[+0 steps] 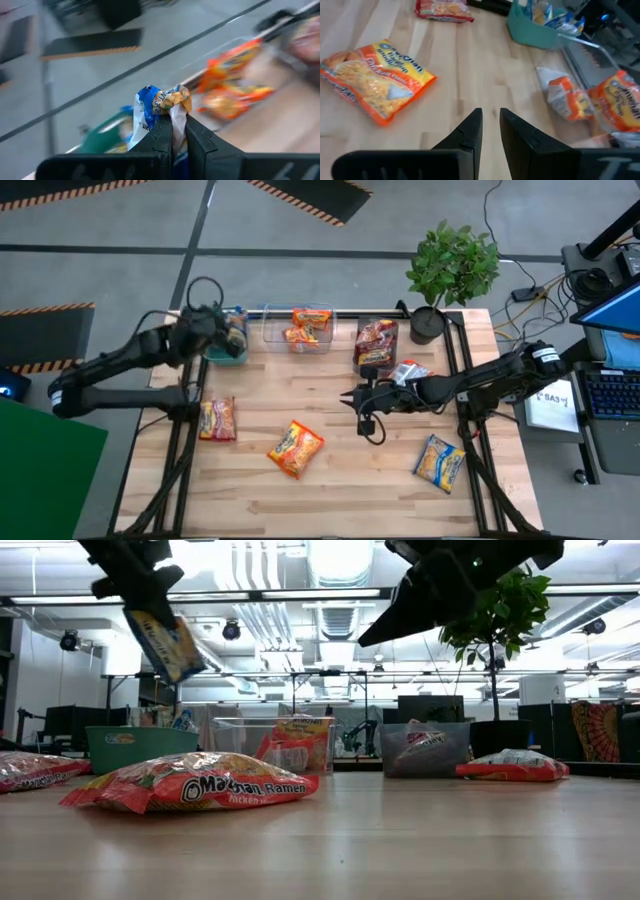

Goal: Sort Maruchan noodles
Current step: Put the blue noodle pack into the green bin

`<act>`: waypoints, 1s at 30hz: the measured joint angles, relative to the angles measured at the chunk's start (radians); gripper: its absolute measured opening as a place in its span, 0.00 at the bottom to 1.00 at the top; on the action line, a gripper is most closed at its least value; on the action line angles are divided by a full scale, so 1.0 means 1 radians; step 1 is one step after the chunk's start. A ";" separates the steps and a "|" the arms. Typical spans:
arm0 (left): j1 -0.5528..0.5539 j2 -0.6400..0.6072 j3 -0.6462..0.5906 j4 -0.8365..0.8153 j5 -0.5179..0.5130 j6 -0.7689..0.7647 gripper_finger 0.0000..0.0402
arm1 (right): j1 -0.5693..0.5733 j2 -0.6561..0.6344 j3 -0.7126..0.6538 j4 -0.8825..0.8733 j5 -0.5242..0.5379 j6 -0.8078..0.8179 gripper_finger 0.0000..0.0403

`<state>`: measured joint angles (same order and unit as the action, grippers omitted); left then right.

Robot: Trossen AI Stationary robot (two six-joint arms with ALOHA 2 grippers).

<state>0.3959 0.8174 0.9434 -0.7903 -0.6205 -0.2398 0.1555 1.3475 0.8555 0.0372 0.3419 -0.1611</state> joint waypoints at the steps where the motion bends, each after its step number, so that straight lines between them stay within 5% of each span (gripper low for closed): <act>1: 0.022 0.013 0.019 -0.030 -0.012 0.010 0.01 | -0.007 -0.002 0.000 -0.001 0.000 -0.012 0.15; 18: 0.347 0.281 0.073 -0.125 -0.024 0.126 0.02 | -0.064 -0.009 0.000 -0.040 -0.001 0.005 0.15; 30: 0.455 0.503 0.071 -0.057 0.008 0.191 0.02 | -0.065 -0.009 0.000 -0.041 -0.001 0.005 0.15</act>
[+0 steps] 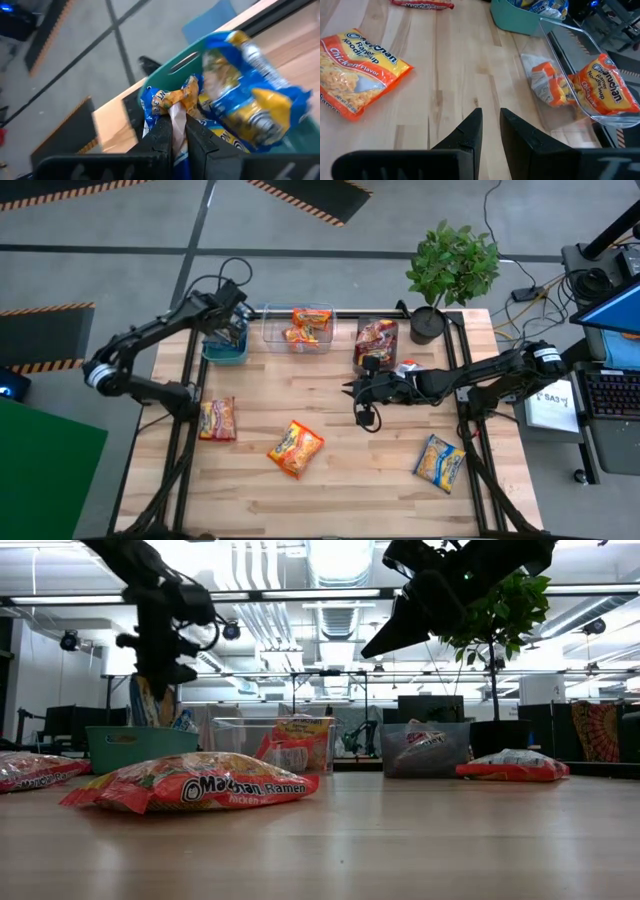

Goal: Sort Maruchan noodles
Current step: Put the blue noodle pack into the green bin

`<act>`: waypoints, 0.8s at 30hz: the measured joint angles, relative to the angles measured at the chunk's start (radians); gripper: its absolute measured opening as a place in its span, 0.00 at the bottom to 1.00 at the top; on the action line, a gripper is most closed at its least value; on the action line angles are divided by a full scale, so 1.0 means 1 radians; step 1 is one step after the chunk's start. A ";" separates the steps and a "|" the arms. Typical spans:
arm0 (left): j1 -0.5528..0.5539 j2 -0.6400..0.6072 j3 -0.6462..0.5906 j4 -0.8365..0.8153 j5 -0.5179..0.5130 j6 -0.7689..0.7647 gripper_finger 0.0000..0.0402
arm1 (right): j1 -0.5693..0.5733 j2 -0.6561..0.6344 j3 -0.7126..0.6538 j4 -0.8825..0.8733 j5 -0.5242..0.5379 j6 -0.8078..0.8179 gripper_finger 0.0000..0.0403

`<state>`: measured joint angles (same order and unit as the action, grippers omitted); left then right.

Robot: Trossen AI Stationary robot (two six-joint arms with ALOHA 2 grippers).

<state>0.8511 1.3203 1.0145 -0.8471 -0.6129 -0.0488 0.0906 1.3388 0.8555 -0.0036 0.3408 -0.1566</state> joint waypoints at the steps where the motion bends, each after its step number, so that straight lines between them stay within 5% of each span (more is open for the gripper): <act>1: 0.006 0.015 0.000 0.018 0.019 0.007 0.02 | 0.000 0.000 0.000 0.000 0.000 0.000 0.15; 16: 0.042 0.225 -0.003 0.106 0.084 0.009 0.02 | 0.000 0.000 0.000 -0.002 0.000 0.000 0.15; 24: 0.039 0.211 -0.003 0.109 0.104 -0.005 0.07 | 0.000 0.000 0.000 -0.001 0.000 0.004 0.15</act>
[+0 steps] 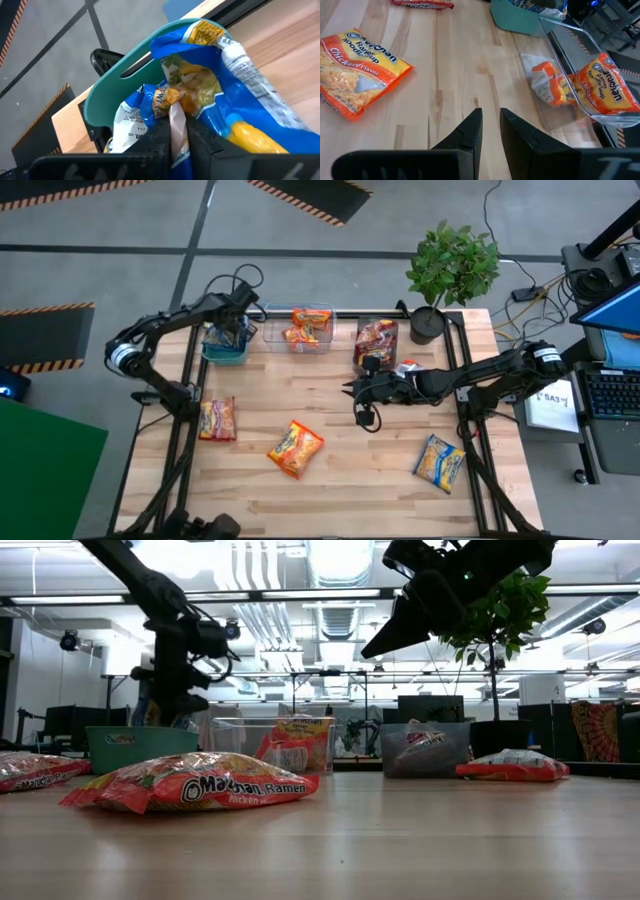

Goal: Sort Maruchan noodles
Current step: Put the blue noodle pack into the green bin, then put the orange noodle pack into the transparent bin

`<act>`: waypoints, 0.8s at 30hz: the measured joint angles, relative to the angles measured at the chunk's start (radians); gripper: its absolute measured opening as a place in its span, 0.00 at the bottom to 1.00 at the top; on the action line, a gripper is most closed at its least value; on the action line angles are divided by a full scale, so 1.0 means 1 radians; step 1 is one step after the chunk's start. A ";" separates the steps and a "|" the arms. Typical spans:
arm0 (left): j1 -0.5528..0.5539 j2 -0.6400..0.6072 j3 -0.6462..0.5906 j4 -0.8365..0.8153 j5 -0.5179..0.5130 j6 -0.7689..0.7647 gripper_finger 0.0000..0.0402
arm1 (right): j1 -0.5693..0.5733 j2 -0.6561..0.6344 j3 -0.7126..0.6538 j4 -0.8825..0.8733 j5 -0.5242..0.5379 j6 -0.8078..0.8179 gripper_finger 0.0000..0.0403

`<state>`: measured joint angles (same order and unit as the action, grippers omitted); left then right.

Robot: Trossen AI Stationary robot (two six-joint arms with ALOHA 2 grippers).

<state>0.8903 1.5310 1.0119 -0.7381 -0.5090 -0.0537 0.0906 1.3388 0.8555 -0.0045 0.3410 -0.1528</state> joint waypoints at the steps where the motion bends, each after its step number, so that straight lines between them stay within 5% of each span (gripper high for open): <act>1: -0.002 -0.011 0.000 -0.006 0.000 -0.001 0.08 | 0.000 0.000 0.000 0.001 0.000 0.002 0.15; 8: -0.024 -0.111 0.000 -0.038 0.011 -0.016 0.24 | 0.000 0.000 0.000 0.002 0.000 0.026 0.15; 14: -0.106 -0.255 -0.002 -0.044 0.153 -0.075 0.35 | 0.000 0.000 0.000 0.002 0.000 0.091 0.15; 24: -0.517 -0.452 -0.133 0.064 0.251 -0.233 0.38 | 0.000 0.003 -0.001 0.002 -0.130 0.208 0.15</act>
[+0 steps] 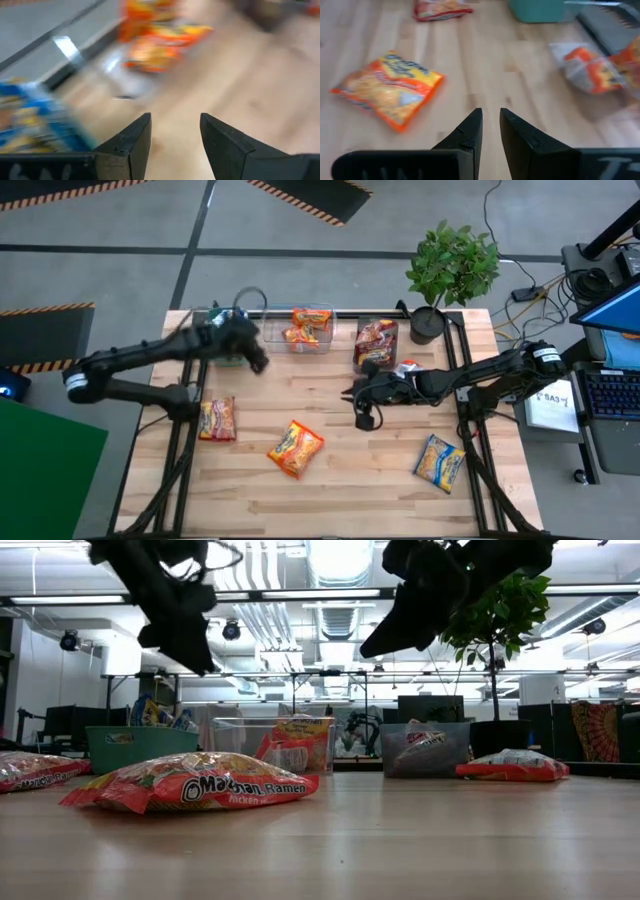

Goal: Sort Maruchan noodles
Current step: Put the orange noodle pack into the transparent bin

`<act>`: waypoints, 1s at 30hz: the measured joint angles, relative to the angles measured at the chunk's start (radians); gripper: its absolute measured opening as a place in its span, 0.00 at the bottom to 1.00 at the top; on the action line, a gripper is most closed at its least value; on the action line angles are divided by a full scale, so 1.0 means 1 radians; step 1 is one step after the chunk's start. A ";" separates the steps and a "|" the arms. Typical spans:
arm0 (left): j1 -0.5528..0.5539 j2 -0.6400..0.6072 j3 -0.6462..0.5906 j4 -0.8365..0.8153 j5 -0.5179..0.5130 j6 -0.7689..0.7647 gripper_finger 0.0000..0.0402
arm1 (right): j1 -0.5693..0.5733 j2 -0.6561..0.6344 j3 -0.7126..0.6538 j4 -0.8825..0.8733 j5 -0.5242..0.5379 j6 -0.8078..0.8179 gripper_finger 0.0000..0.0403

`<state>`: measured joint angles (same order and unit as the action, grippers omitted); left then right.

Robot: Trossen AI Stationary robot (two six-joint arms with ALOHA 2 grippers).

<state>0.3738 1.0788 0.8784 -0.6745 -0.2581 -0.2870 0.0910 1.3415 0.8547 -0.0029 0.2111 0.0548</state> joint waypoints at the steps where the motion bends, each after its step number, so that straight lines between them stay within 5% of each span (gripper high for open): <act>1: -0.058 -0.010 -0.026 0.033 0.000 -0.012 0.38 | 0.000 0.001 0.000 0.001 -0.020 0.010 0.15; 8: -0.428 -0.005 -0.211 0.351 0.003 -0.046 0.38 | 0.000 0.003 0.000 -0.001 -0.046 0.128 0.15; 14: -0.662 0.056 -0.275 0.622 0.003 -0.093 0.38 | 0.001 0.003 0.000 0.000 -0.232 0.349 0.15; 18: -0.761 0.109 -0.253 0.679 -0.004 -0.126 0.38 | 0.026 0.008 0.000 0.001 -0.355 0.580 0.15; 23: -0.826 0.195 -0.195 0.682 -0.020 -0.124 0.38 | 0.107 0.009 0.000 0.007 -0.369 0.811 0.15; 30: -0.858 0.318 -0.122 0.672 -0.002 -0.116 0.38 | 0.203 0.009 0.000 0.008 -0.213 0.930 0.15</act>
<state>-0.4847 1.3968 0.7567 -0.0027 -0.2605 -0.4025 0.2942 1.3506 0.8543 0.0048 -0.0023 0.9852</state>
